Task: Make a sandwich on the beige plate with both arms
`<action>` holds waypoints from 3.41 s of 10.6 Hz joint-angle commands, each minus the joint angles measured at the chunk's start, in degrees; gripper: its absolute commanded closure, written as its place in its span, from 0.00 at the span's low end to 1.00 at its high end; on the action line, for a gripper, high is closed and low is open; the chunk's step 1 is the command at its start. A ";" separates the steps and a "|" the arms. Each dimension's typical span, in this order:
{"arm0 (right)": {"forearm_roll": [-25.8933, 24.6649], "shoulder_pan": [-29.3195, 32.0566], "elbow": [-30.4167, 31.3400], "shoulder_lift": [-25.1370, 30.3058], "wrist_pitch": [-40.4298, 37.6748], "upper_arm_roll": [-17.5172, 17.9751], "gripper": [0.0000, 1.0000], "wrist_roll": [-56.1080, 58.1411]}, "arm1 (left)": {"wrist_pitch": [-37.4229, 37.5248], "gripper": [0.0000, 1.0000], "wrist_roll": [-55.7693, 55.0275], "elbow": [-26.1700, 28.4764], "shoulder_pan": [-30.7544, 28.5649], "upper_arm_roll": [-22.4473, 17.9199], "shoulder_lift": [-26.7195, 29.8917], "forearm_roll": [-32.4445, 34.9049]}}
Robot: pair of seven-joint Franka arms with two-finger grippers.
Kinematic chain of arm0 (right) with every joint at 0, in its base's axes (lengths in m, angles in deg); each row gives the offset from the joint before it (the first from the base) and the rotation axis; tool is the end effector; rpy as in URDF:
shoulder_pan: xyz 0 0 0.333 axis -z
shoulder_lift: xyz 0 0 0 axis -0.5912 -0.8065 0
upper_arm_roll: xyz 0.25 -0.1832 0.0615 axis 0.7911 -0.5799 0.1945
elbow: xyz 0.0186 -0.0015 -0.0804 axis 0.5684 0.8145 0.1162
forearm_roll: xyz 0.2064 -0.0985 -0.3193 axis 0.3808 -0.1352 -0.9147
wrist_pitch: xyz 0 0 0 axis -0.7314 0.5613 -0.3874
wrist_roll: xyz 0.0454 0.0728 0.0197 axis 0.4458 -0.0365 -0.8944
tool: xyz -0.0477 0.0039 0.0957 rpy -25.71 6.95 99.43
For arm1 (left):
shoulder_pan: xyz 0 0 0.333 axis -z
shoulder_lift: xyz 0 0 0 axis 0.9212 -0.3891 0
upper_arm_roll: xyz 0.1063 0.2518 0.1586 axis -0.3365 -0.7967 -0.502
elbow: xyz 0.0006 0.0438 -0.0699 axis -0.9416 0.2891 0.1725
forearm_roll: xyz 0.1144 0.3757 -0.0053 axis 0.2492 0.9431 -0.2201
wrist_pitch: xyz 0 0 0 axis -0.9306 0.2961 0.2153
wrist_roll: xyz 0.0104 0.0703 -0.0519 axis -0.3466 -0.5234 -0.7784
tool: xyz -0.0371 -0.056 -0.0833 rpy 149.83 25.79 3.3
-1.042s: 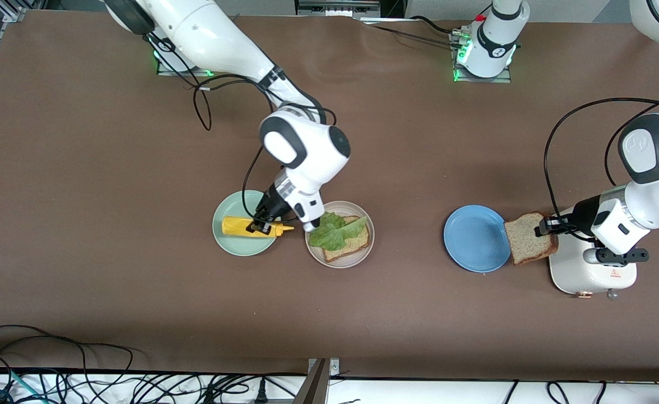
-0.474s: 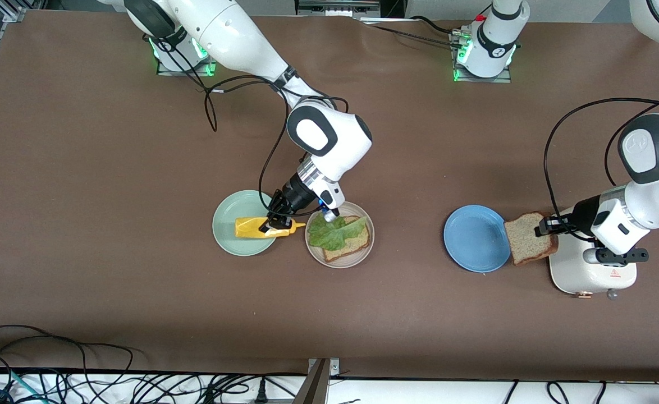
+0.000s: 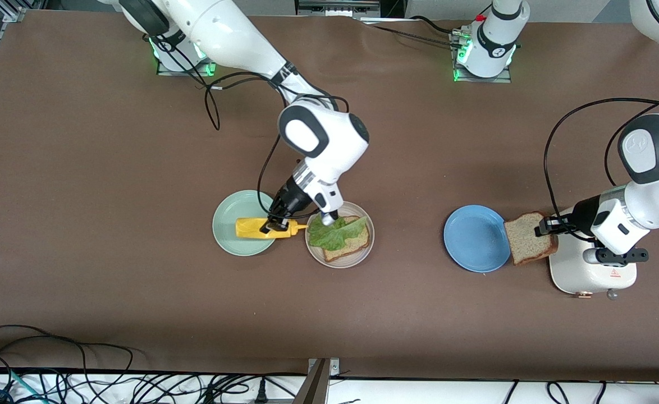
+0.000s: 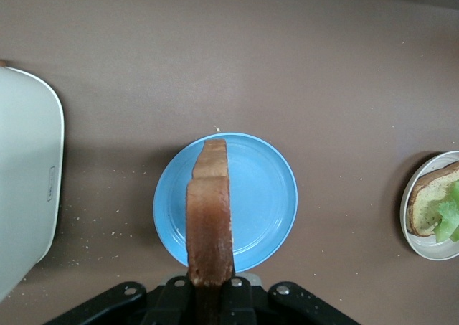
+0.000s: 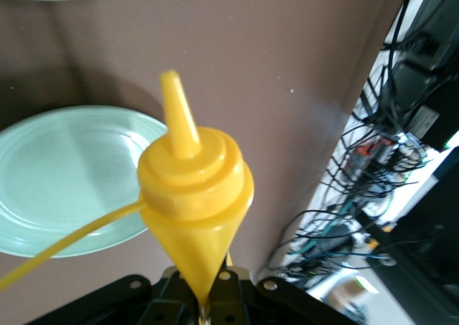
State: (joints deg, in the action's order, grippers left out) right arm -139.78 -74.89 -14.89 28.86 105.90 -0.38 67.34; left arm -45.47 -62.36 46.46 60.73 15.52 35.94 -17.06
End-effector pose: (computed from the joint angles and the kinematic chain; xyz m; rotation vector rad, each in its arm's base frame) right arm 0.5976 0.4612 0.2976 1.8121 1.5106 -0.0962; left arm 0.6719 0.0167 0.4001 2.8752 0.1119 -0.0441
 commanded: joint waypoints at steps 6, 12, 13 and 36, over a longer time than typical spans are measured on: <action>30.17 16.48 24.74 20.63 27.86 -2.91 1.00 0.66 | 0.34 1.00 -0.31 0.17 0.92 -0.23 0.37 -1.85; 62.74 28.79 32.86 25.76 37.30 -2.83 1.00 27.30 | 0.25 1.00 -5.31 0.08 4.00 -0.23 0.64 -12.12; 70.47 30.64 34.08 26.02 37.30 -2.91 1.00 35.12 | 0.25 1.00 -6.01 0.25 5.13 -0.23 0.64 -13.79; 125.66 49.55 44.90 16.09 17.09 -3.35 1.00 102.35 | -27.77 1.00 -15.07 -1.41 26.24 4.42 -15.00 -50.99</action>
State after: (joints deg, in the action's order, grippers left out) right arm -15.87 -26.26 29.85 45.08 124.44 -4.31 168.08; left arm -71.18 -77.44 46.56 86.45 19.61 22.23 -65.88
